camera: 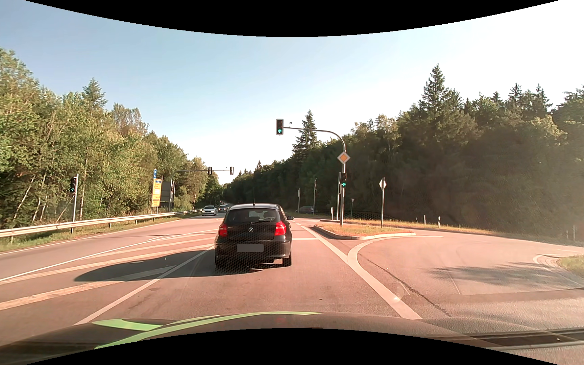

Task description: Follow the waypoints while adhering to traffic rules and regulations

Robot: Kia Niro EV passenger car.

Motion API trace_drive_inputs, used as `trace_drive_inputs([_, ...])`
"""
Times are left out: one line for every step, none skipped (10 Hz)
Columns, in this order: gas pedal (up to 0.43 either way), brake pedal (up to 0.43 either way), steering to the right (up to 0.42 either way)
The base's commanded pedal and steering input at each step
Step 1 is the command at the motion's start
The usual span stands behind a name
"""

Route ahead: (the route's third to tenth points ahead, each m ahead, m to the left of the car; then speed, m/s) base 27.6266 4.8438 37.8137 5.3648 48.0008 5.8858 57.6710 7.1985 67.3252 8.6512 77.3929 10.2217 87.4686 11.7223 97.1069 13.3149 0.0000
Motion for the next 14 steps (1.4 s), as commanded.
trace_drive_inputs([0.0, 0.03, -0.008])
trace_drive_inputs([0.0, 0.006, -0.008])
trace_drive_inputs([0.0, 0.0, -0.008])
trace_drive_inputs([0.0, 0.0, -0.008])
trace_drive_inputs([0.0, 0.0, -0.008])
trace_drive_inputs([0.0, 0.0, -0.008])
trace_drive_inputs([0.059, 0.0, -0.008])
trace_drive_inputs([0.13, 0.0, -0.008])
trace_drive_inputs([0.13, 0.0, -0.008])
trace_drive_inputs([0.13, 0.0, -0.008])
trace_drive_inputs([0.138, 0.0, -0.009])
trace_drive_inputs([0.15, 0.0, -0.009])
trace_drive_inputs([0.157, 0.0, -0.008])
trace_drive_inputs([0.157, 0.0, -0.008])
